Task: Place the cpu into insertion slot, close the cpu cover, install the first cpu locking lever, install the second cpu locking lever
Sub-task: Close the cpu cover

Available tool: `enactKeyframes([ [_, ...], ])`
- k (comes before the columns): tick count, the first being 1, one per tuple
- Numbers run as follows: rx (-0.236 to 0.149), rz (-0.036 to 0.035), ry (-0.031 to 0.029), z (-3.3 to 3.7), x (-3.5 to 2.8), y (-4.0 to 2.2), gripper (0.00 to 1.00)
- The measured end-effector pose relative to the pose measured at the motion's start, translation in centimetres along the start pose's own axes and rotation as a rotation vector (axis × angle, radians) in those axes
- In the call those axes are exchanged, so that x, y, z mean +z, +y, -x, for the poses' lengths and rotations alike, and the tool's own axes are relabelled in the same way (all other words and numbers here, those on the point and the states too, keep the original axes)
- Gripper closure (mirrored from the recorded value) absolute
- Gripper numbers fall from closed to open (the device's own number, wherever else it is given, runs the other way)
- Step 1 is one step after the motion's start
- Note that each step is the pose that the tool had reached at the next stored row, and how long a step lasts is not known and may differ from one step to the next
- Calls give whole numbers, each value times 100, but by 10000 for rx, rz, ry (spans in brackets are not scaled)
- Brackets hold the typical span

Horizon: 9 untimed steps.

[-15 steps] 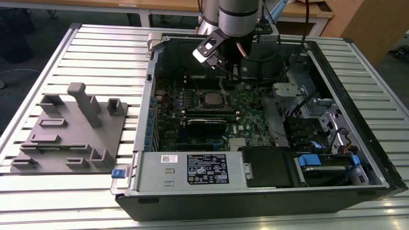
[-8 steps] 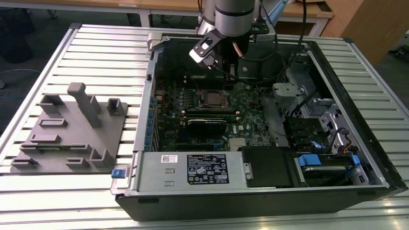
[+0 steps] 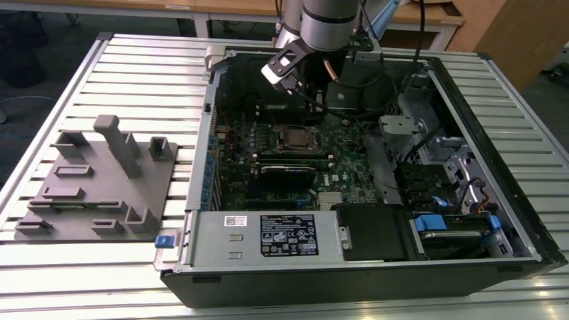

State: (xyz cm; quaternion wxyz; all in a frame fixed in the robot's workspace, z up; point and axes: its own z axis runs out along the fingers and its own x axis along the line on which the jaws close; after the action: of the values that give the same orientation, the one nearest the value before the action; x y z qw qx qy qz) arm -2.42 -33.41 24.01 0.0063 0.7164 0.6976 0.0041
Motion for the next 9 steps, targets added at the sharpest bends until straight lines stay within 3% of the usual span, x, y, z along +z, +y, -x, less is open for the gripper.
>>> enactKeyframes([
  [9, -2, -20, 2, 0, 1, 0, 90],
])
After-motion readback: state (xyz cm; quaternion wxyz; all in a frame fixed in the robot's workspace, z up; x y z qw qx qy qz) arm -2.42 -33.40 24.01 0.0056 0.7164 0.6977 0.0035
